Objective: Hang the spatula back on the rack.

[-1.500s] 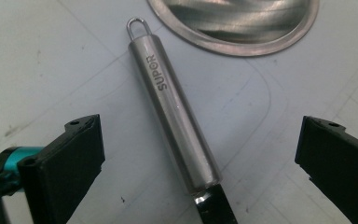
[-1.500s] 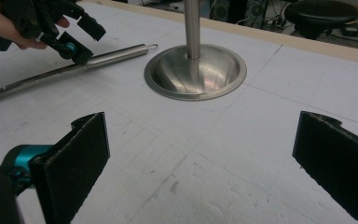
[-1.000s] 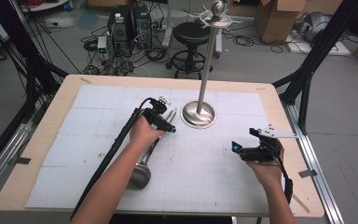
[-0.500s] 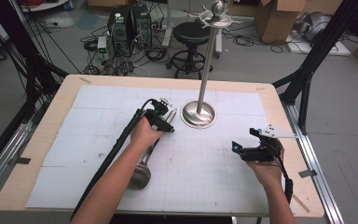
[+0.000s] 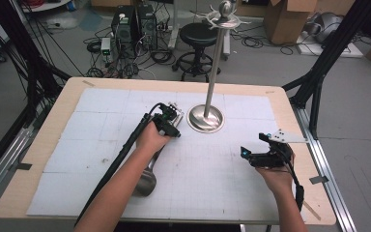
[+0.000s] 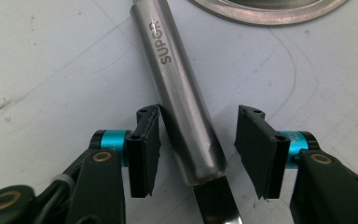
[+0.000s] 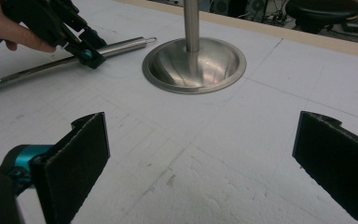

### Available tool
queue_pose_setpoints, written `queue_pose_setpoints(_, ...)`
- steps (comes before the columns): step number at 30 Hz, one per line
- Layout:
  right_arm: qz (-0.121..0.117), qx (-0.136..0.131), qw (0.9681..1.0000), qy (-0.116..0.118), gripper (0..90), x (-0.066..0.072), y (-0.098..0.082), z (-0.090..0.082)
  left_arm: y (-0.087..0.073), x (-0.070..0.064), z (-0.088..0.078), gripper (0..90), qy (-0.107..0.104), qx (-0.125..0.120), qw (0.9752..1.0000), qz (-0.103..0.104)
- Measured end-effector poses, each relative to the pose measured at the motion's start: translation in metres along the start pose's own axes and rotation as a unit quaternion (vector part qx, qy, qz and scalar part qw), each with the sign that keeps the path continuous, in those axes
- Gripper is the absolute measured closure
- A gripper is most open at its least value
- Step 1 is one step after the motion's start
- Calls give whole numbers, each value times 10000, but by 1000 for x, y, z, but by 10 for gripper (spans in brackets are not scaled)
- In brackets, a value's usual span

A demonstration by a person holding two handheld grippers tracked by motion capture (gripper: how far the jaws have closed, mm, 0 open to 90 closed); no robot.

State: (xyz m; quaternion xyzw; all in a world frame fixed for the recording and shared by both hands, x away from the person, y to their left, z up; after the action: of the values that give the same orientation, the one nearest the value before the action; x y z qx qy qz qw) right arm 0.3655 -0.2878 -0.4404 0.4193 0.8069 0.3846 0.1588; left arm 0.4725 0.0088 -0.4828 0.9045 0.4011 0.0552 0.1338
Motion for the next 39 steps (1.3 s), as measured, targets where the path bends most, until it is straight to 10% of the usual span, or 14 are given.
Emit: queue_pose_setpoints(39,-11,77,10000,-33,28,-1,-5,-2,-1,3,-4,652,-88,278,9971,-702)
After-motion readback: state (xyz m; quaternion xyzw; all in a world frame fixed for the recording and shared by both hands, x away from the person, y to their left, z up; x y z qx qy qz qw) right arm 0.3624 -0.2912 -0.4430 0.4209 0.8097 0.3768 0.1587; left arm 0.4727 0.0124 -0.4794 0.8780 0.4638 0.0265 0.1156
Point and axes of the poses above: each handheld gripper's, and its own axes: z roughly forward along the jaws, y roughly out of its top, x roughly to its left, the point moved 7 cm from there along z, roughly forward along the jaws, and after that the axes turned 15 degrees about x, right-handed, at the moved point
